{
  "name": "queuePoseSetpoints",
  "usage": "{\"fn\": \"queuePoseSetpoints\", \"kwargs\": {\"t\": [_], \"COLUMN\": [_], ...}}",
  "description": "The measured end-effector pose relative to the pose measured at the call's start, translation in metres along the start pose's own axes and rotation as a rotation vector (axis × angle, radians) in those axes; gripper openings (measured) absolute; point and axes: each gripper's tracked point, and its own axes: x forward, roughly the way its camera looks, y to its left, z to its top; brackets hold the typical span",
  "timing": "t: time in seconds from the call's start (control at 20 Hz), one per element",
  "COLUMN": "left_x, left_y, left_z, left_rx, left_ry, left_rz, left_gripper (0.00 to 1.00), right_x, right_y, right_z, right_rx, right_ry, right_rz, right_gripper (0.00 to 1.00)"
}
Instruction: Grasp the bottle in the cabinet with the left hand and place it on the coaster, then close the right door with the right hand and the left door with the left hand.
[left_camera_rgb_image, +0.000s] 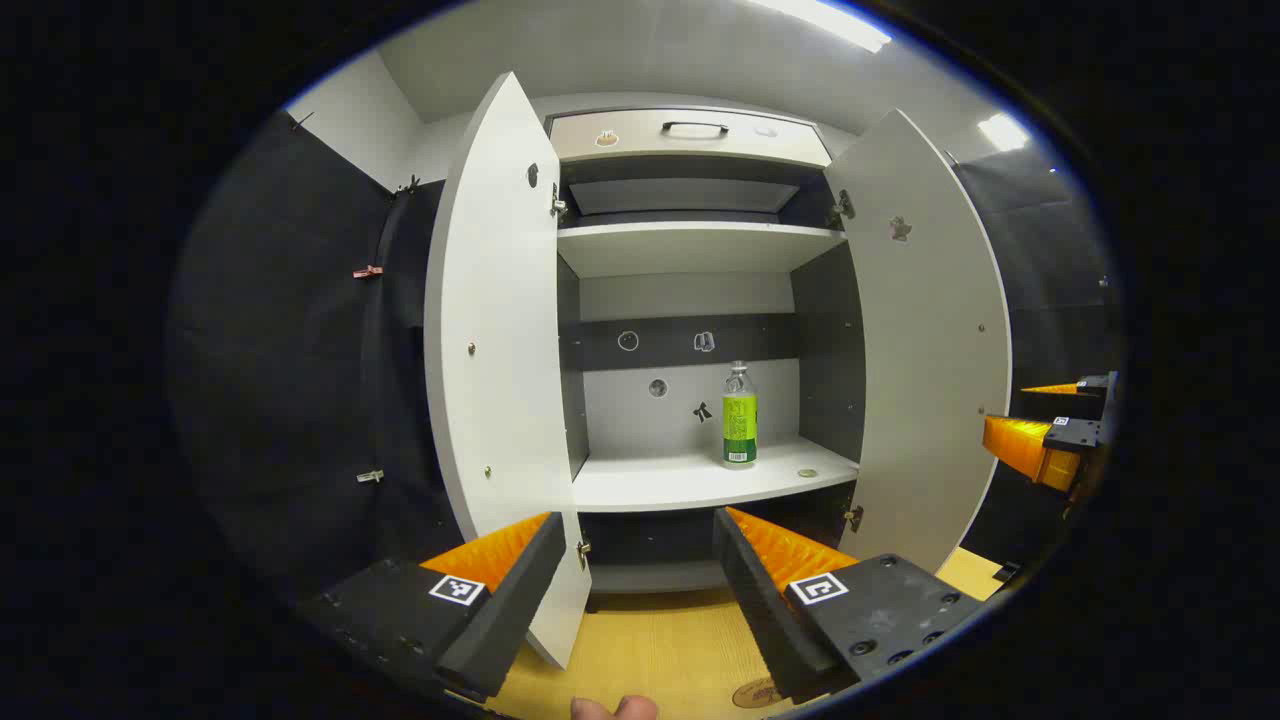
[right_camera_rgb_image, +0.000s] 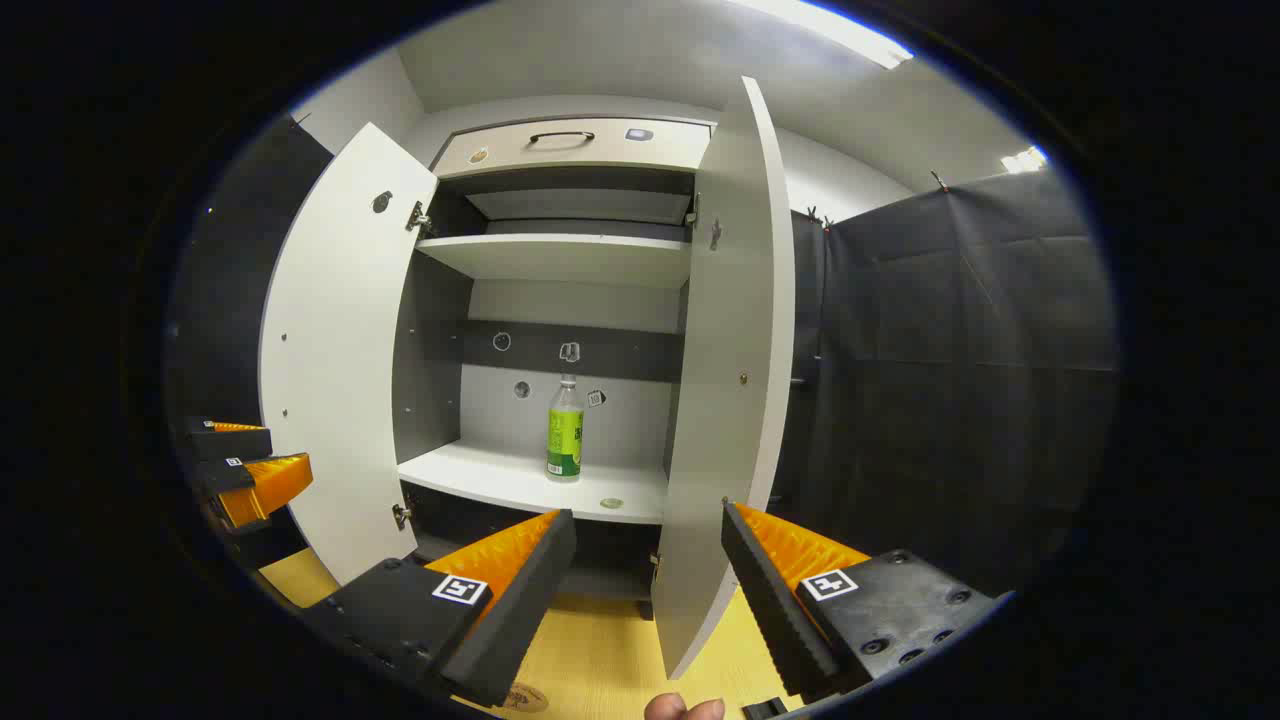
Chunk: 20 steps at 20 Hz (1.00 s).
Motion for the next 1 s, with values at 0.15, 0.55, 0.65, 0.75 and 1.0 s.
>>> {"fn": "queuePoseSetpoints", "kwargs": {"t": [0.15,0.55,0.65,0.75,1.0], "left_x": [0.0016,0.0022,0.0032,0.0025,0.0021], "left_y": [-0.0025,-0.0062,-0.0054,-0.0043,-0.0014], "left_z": [-0.0004,0.0005,0.0000,-0.0009,0.0034], "left_rx": [0.011,0.008,0.009,0.003,-0.006], "left_ry": [0.003,0.002,0.002,0.002,-0.009], "left_rz": [-0.004,-0.007,-0.006,-0.005,-0.003], "left_gripper": [0.95,0.95,0.95,0.95,0.95], "right_x": [0.0018,0.0020,0.0015,0.0013,0.0010], "right_y": [-0.0028,-0.0035,-0.0030,-0.0018,0.0027], "right_z": [0.0006,0.0014,0.0026,0.0036,0.0042], "right_rx": [-0.007,-0.012,-0.008,0.000,-0.004], "right_ry": [-0.006,-0.011,-0.014,-0.016,-0.020], "right_rz": [-0.006,-0.006,-0.002,0.001,0.006], "right_gripper": [0.98,0.98,0.98,0.98,0.98]}}
